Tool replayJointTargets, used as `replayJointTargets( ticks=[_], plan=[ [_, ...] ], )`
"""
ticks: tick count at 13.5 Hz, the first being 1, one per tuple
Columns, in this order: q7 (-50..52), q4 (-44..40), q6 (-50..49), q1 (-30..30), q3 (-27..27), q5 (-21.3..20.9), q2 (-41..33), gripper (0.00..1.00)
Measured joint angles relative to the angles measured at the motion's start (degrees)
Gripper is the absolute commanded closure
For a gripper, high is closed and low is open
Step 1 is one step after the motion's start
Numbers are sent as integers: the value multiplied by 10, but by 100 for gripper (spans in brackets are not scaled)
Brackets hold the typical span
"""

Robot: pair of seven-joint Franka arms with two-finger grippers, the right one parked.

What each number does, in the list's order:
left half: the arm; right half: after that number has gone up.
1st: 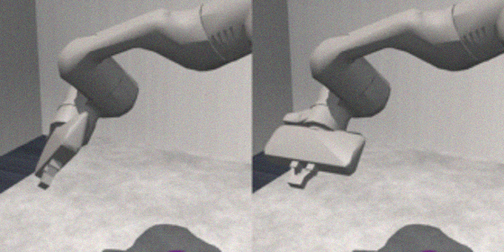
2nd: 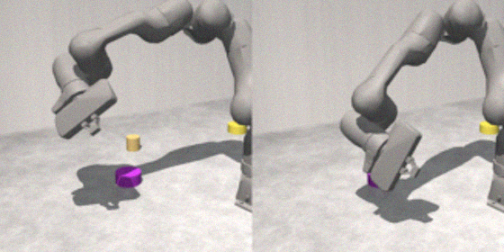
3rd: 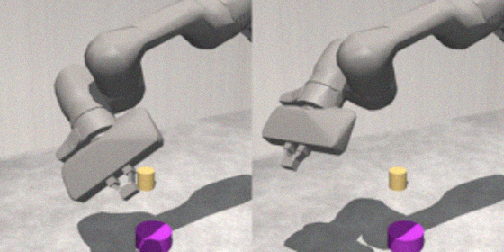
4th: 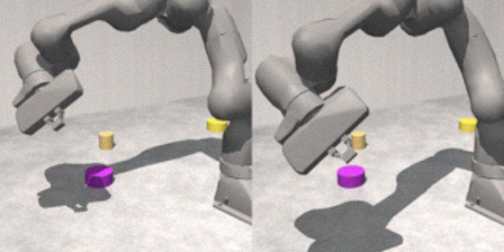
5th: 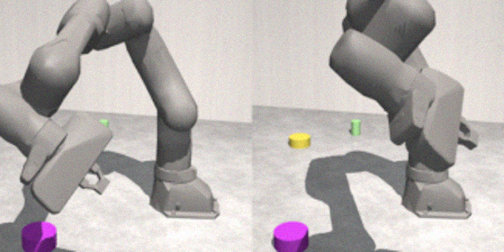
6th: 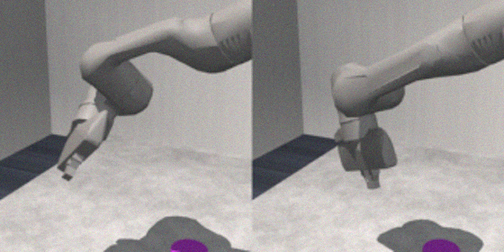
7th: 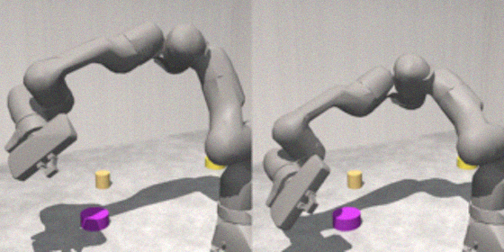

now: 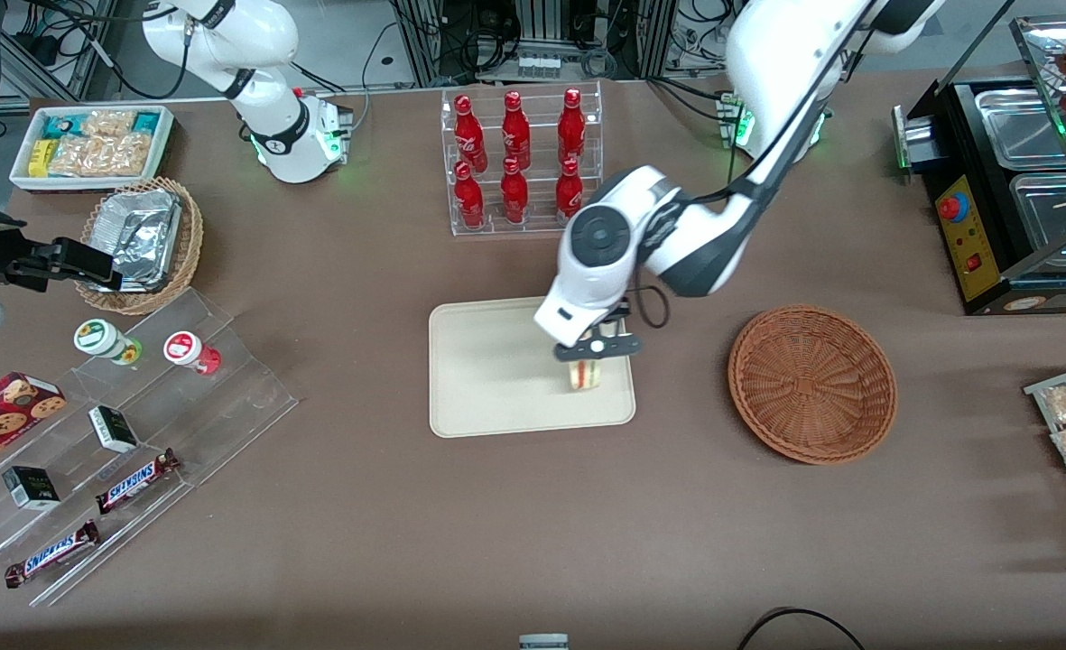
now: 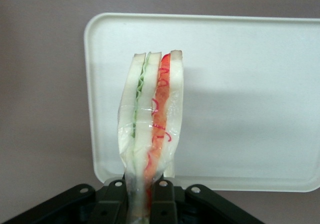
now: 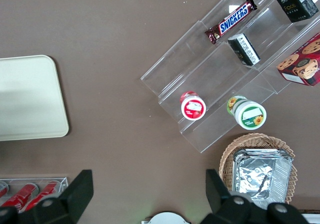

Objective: Place sandwich from basket to tray
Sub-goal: 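Carry the sandwich with the left gripper over the cream tray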

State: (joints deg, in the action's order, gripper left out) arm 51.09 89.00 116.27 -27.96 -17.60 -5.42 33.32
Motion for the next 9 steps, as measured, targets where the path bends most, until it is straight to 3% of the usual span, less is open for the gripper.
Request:
replayJointTargets(
  ticks=[4, 9],
  plan=[
    [38, -82, -19, -41, 2, -3, 66, 100],
    [61, -118, -22, -57, 4, -14, 111, 100]
  ],
)
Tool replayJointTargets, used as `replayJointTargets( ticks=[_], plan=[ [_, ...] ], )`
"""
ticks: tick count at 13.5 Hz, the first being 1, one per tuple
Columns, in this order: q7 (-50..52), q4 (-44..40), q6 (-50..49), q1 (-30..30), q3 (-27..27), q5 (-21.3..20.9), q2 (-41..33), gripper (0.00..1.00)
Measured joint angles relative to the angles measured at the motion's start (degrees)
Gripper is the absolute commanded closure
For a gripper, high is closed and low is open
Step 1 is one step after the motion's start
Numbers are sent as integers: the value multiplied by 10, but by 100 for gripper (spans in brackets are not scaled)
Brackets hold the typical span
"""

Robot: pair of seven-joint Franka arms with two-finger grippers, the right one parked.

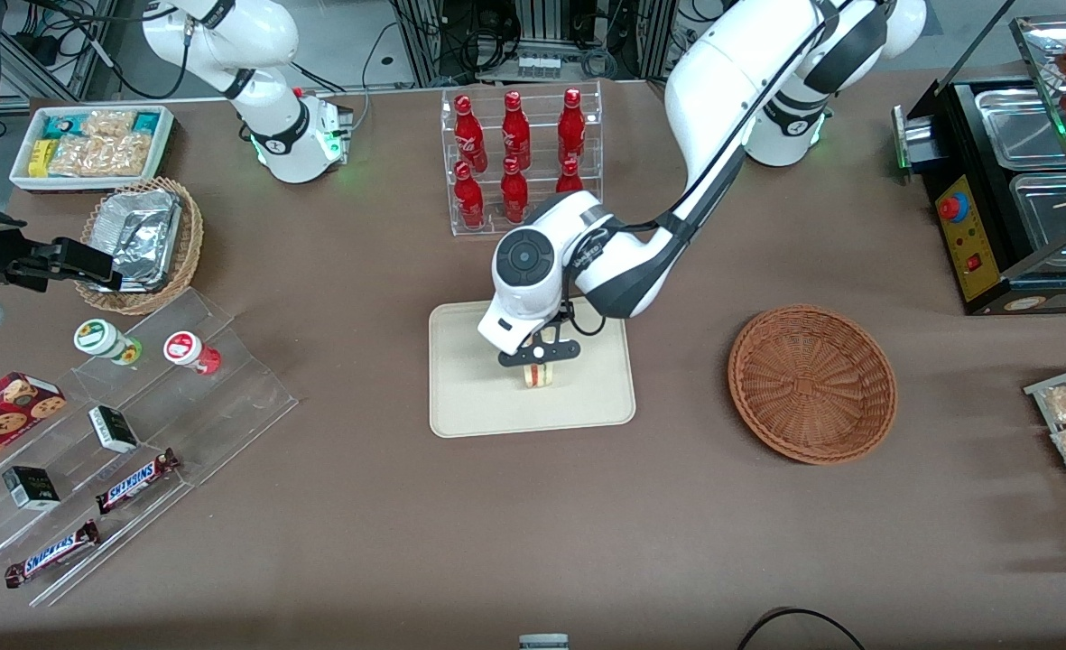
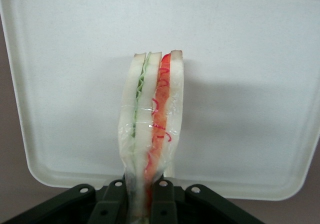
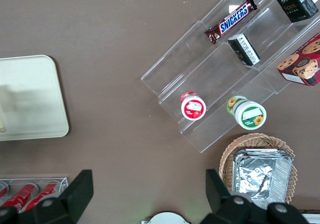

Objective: Place sandwich from basket to tray
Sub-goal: 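Carry the sandwich with the left gripper over the cream tray, then lower the sandwich onto the tray and open the left gripper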

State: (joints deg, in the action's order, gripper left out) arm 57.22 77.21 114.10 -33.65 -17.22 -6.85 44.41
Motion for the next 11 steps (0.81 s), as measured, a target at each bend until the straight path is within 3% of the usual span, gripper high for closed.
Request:
replayJointTargets(
  ticks=[11],
  plan=[
    [17, -6, 13, 0, 2, -21, 22, 100]
  ],
)
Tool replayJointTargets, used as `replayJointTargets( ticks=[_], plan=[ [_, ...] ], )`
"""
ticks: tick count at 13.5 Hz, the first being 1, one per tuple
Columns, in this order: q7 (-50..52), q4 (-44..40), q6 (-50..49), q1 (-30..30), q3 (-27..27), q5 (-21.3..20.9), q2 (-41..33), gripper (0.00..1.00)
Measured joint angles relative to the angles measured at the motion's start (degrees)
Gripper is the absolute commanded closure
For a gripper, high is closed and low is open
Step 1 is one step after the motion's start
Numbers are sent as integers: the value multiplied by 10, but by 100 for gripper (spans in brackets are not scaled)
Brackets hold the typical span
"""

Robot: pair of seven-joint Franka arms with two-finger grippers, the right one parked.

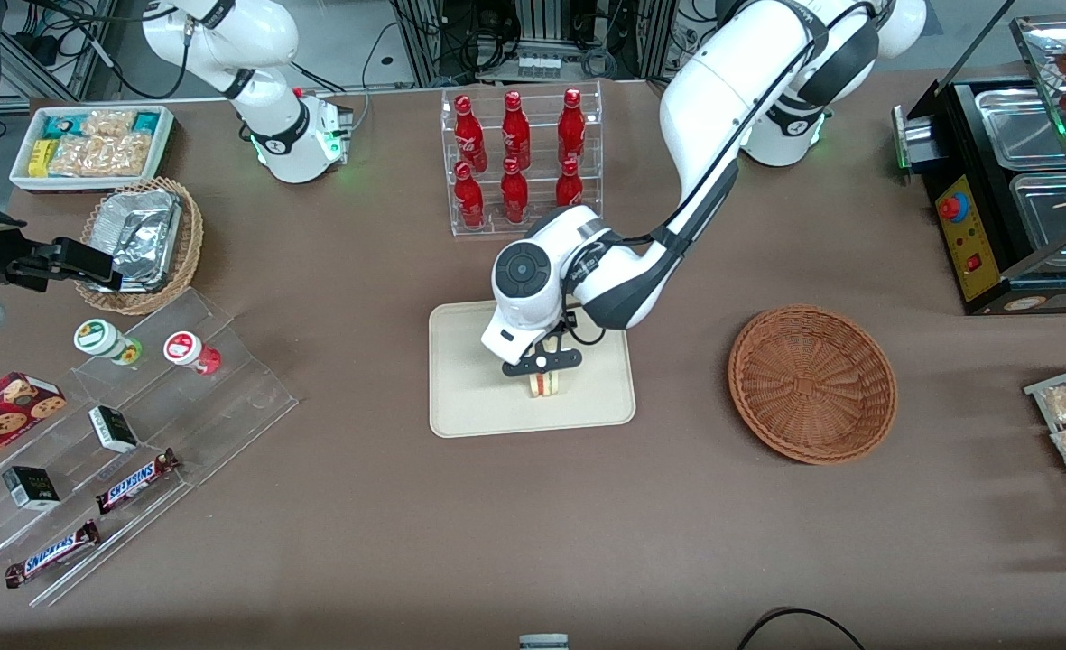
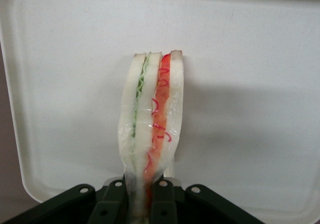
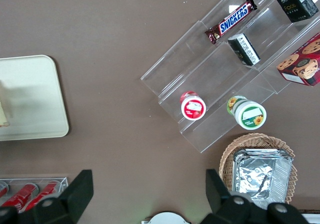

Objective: Place sandwich from basket to tray
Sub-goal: 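Lower the sandwich onto the tray and open the left gripper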

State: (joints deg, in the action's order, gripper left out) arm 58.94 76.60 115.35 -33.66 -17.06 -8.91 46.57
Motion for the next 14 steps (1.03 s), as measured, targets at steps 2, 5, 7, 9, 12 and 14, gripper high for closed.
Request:
replayJointTargets(
  ticks=[2, 5, 7, 9, 12, 14],
  plan=[
    [3, -2, 6, 0, 0, 0, 4, 100],
    [13, -2, 17, 0, 6, -1, 8, 44],
    [14, -3, 20, 0, 8, -1, 9, 0],
    [16, -4, 21, 0, 8, -1, 9, 0],
    [17, -12, 21, 0, 8, -1, 8, 0],
    [17, -25, 11, 3, 9, -1, -2, 0]
  ],
)
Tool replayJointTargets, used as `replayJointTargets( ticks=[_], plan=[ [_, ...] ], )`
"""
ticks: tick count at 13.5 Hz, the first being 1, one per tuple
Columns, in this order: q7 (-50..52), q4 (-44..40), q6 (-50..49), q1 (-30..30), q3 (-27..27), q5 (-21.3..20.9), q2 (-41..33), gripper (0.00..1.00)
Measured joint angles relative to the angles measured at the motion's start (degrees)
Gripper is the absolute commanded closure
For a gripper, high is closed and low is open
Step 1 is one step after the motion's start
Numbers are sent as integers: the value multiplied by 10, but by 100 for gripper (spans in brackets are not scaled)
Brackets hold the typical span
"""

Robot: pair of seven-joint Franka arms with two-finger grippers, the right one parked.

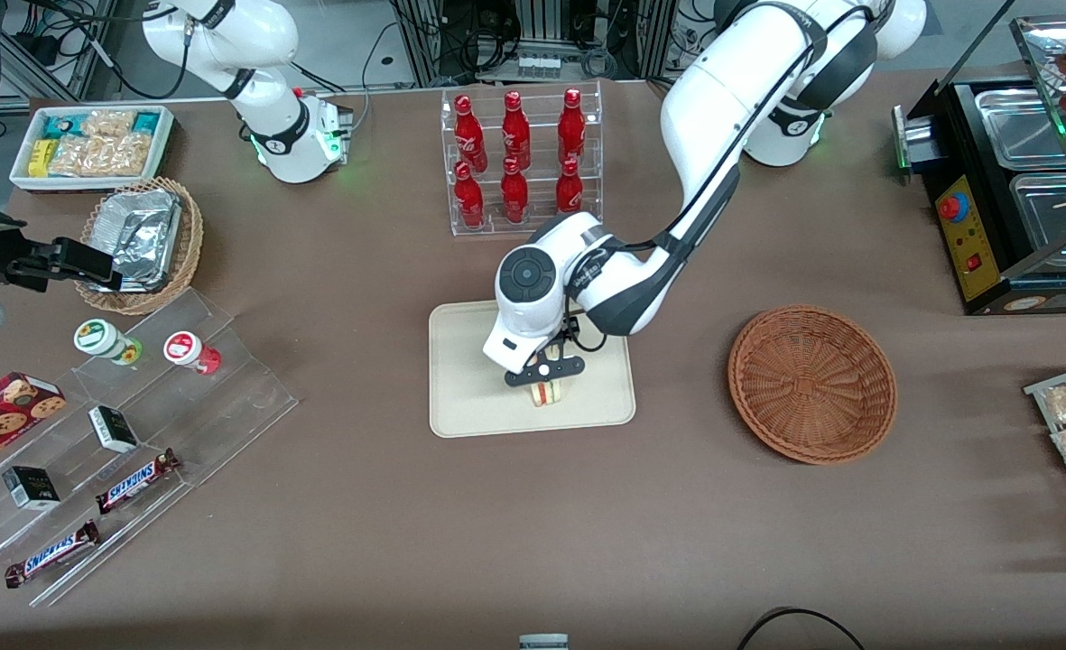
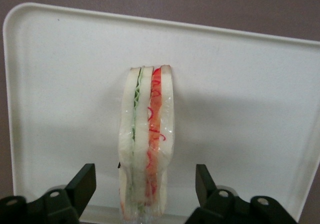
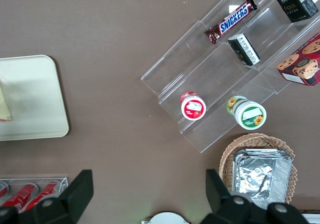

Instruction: Place sandwich from basket to tray

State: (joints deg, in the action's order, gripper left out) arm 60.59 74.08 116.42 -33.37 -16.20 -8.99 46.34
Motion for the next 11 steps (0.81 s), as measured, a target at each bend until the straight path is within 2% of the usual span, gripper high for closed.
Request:
replayJointTargets(
  ticks=[6, 8, 11],
  plan=[
    [-31, -54, -113, 20, 2, 0, -72, 0],
    [-45, -57, -132, 41, 3, 3, -97, 0],
    [-89, -57, -172, 97, 3, 35, -125, 0]
  ],
)
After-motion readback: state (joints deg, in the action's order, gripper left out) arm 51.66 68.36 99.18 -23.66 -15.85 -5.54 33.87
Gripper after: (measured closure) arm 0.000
